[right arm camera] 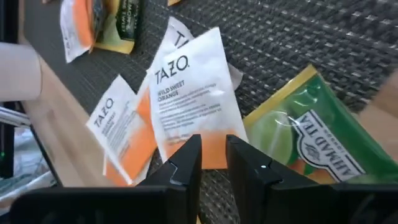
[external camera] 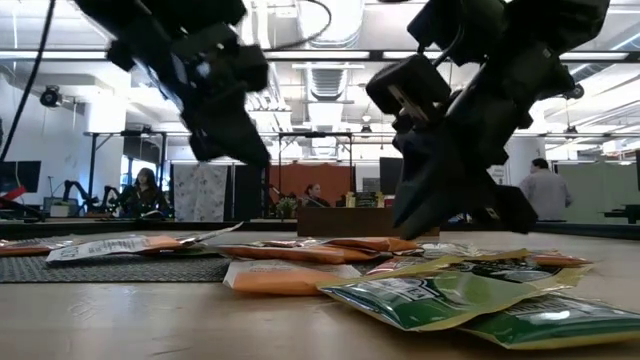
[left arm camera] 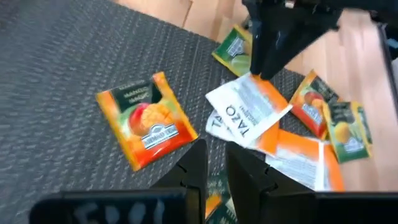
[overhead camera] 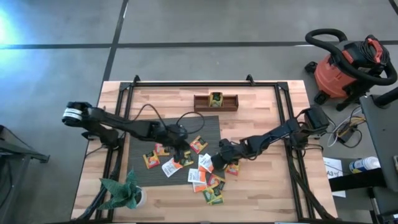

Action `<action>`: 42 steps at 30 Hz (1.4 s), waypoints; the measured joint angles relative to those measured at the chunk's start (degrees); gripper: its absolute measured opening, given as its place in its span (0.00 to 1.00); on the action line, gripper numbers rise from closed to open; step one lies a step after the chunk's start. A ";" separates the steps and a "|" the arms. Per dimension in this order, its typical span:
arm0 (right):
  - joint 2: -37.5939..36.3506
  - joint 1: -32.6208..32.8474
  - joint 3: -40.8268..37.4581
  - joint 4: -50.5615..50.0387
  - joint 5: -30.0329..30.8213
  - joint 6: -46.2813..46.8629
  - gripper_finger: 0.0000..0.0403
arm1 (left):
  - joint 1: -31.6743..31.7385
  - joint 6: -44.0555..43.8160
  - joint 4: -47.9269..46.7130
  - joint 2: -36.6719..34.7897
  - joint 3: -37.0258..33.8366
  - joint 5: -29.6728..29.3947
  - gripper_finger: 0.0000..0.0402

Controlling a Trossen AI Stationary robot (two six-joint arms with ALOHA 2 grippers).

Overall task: Pick & Place Tea
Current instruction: Put the white tea bag into the left section of the wooden organizer

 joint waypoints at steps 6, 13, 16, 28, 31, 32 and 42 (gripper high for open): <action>3.08 0.33 0.13 1.10 -0.01 1.53 0.18 | 1.40 -1.16 0.97 7.93 2.97 5.74 0.13; 3.70 0.69 0.23 1.31 1.34 1.65 0.18 | 2.09 -3.06 0.97 13.50 7.21 10.28 0.13; 3.59 0.70 0.17 1.57 2.17 1.68 0.18 | 2.82 -3.72 1.02 15.15 9.04 14.76 0.13; 3.86 0.68 1.22 1.69 5.88 0.75 0.18 | 3.73 -14.18 0.83 22.14 12.16 24.89 0.13; 3.88 0.66 1.39 1.59 6.05 0.16 0.18 | 3.73 -14.87 0.94 22.65 12.51 24.99 0.13; 3.88 0.66 1.40 1.64 6.05 -0.02 0.18 | 3.73 -15.07 1.06 22.78 12.71 24.98 0.13; 3.88 0.62 1.38 1.82 7.42 0.09 0.18 | 4.14 -15.20 3.70 22.87 13.66 24.92 0.13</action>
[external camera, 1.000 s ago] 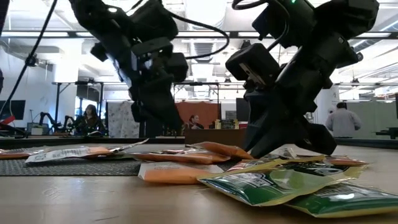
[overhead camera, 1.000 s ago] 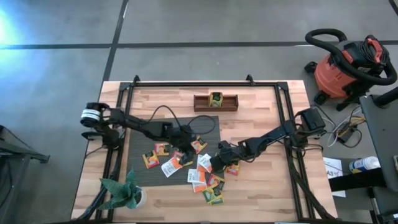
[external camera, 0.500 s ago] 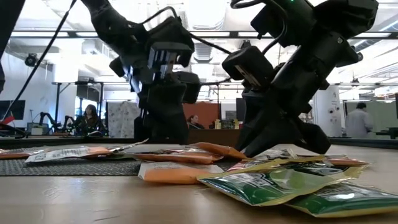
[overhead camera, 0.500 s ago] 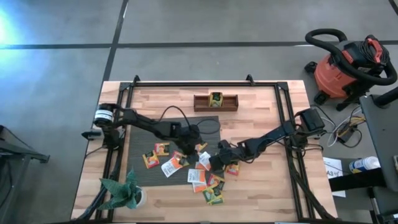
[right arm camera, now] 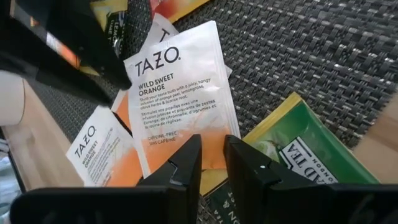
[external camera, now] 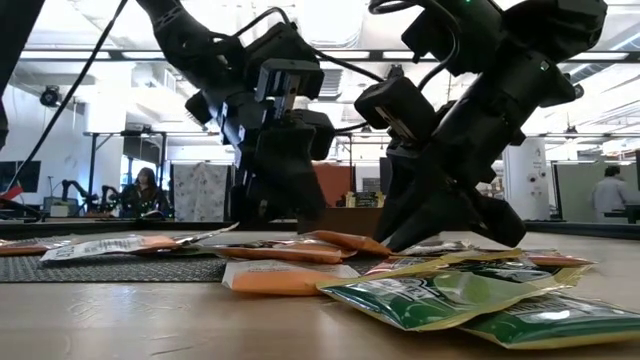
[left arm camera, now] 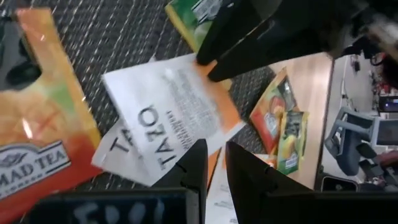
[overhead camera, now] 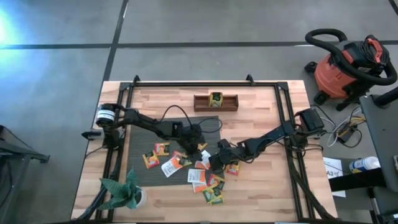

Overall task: Pick & Place Tea
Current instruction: Put the white tea bag into the left section of the wooden organizer

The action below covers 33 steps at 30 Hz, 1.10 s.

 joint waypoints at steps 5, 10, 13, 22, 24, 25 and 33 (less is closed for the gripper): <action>0.00 -0.14 0.00 0.09 0.05 -0.08 0.18 | 0.41 -0.05 -0.43 0.00 0.04 -0.01 0.13; -0.02 -0.14 -0.02 0.12 0.05 -0.04 0.18 | 1.78 -0.80 -3.57 -0.12 0.04 -1.61 0.13; -0.04 -0.14 -0.07 0.14 0.05 -0.01 0.18 | 2.63 -1.73 -5.90 -0.33 0.04 -4.01 0.13; -0.09 -0.14 -0.09 0.14 0.03 0.04 0.18 | 2.76 -2.26 -7.88 -0.35 0.02 -3.10 0.19; -0.09 -0.14 -0.11 0.14 0.05 0.05 0.18 | 2.76 -2.66 -7.85 -0.35 0.02 -3.08 0.20; -0.09 -0.14 -0.11 0.14 0.05 0.05 0.18 | 2.76 -2.80 -7.87 -0.35 0.02 -2.98 0.21; -0.11 -0.58 0.23 0.14 1.53 0.07 0.18 | 2.39 -3.13 -7.79 -0.35 0.00 -1.81 0.21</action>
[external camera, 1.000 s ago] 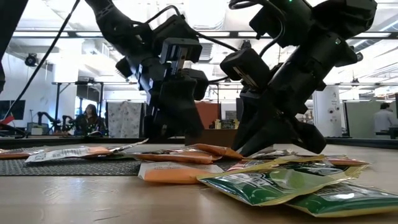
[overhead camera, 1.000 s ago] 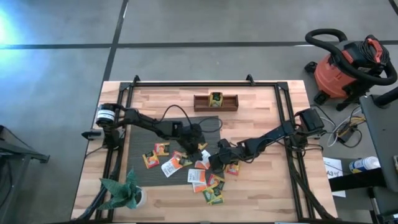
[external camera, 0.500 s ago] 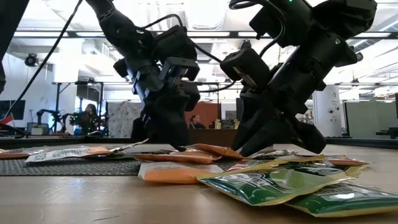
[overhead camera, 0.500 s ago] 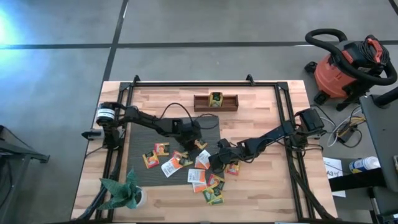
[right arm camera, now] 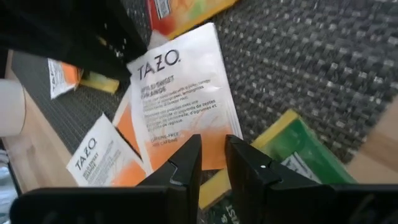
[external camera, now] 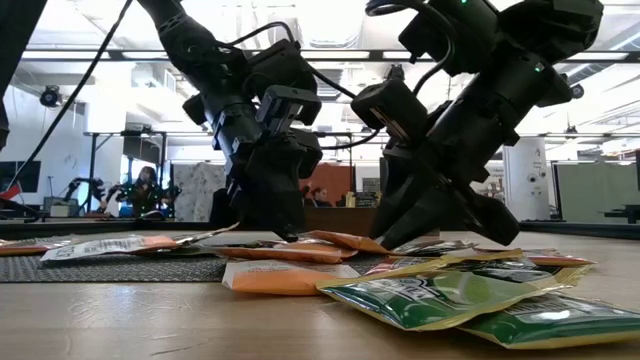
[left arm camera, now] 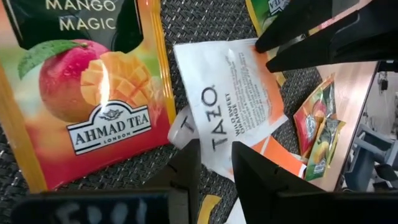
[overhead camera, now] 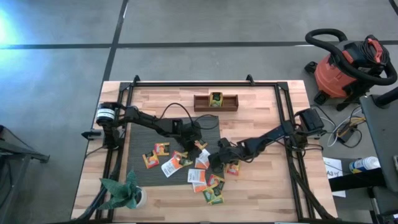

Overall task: Pick & Place Tea
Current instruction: Put the white tea bag into the left section of the wooden organizer

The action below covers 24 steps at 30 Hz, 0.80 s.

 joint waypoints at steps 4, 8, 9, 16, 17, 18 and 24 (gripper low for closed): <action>0.00 -0.45 0.01 -0.02 0.21 -0.02 0.18 | 0.02 0.02 0.47 0.58 -0.02 0.00 0.21; 0.00 -0.65 0.01 0.00 0.21 0.02 0.18 | 0.02 -0.21 1.29 1.67 -0.07 0.41 0.21; 0.00 -0.68 0.02 0.00 0.21 0.09 0.18 | 0.02 -0.33 1.71 1.89 -0.07 0.55 0.21; 0.00 -0.72 0.05 0.00 0.03 0.51 0.18 | 0.02 -1.09 5.54 2.21 -0.02 1.97 0.21; 0.00 -0.71 0.05 0.00 0.03 0.52 0.18 | 0.14 -1.14 5.79 2.21 0.02 2.05 0.21; 0.00 -0.72 0.05 0.00 0.03 0.52 0.18 | 0.17 -1.16 5.99 2.21 0.09 2.27 0.21; -0.02 -0.68 0.05 0.00 0.00 0.60 0.18 | 0.24 -1.21 8.02 2.16 0.26 3.10 0.21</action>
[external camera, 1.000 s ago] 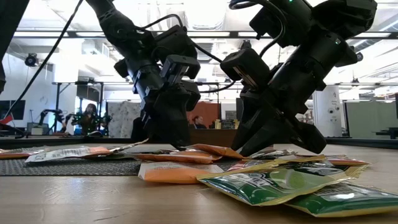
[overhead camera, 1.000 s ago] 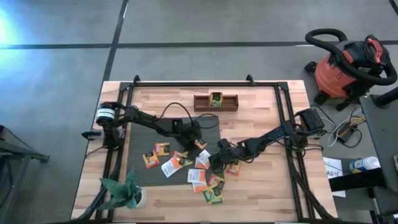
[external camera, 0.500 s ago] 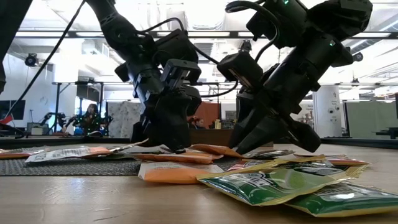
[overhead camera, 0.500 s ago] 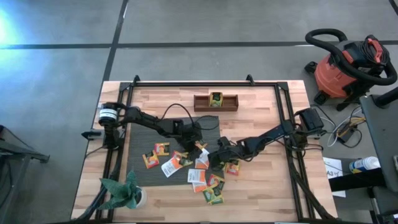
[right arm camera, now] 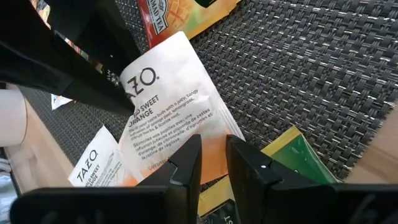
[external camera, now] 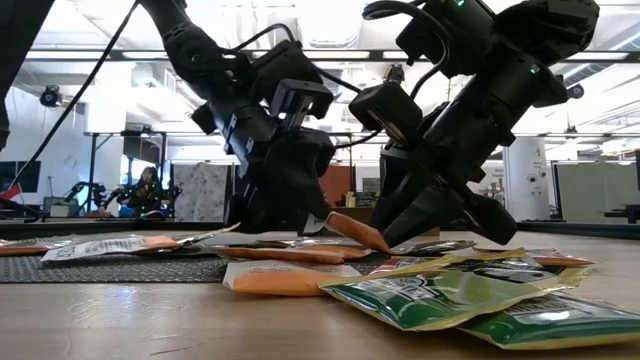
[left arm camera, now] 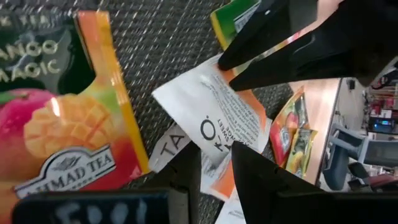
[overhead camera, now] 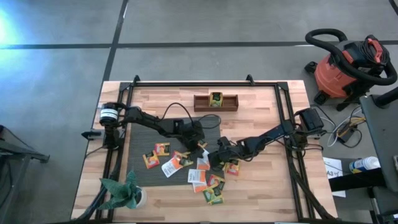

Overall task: Pick & Place Tea
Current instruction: Put the white tea bag into the left section of the wooden organizer

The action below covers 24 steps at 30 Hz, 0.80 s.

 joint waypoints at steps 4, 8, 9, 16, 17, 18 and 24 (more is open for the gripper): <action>0.00 0.00 0.00 -0.04 -0.03 -0.41 0.18 | 0.04 0.13 0.63 -0.04 0.07 -0.02 0.21; -0.07 0.00 0.04 -0.65 -0.03 -0.84 0.18 | 0.04 1.01 0.56 -0.07 0.11 -0.02 0.19; -0.07 0.00 0.04 -0.68 -0.03 -1.05 0.18 | 0.04 1.40 0.51 -0.10 0.11 -0.01 0.17; -0.09 0.00 0.04 -0.83 -0.08 -2.76 0.18 | 0.04 3.56 0.12 -0.28 0.33 0.31 0.01; -0.09 0.00 0.04 -0.83 -0.08 -3.04 0.18 | 0.04 4.15 -0.07 -0.38 0.50 0.31 0.01; -0.16 0.00 0.04 -0.85 -0.08 -3.57 0.18 | 0.04 4.86 -0.56 -0.59 0.74 0.29 0.01; -1.18 0.00 0.04 -1.05 0.31 -6.43 0.18 | 0.32 15.80 -14.12 -4.53 4.89 -6.77 0.00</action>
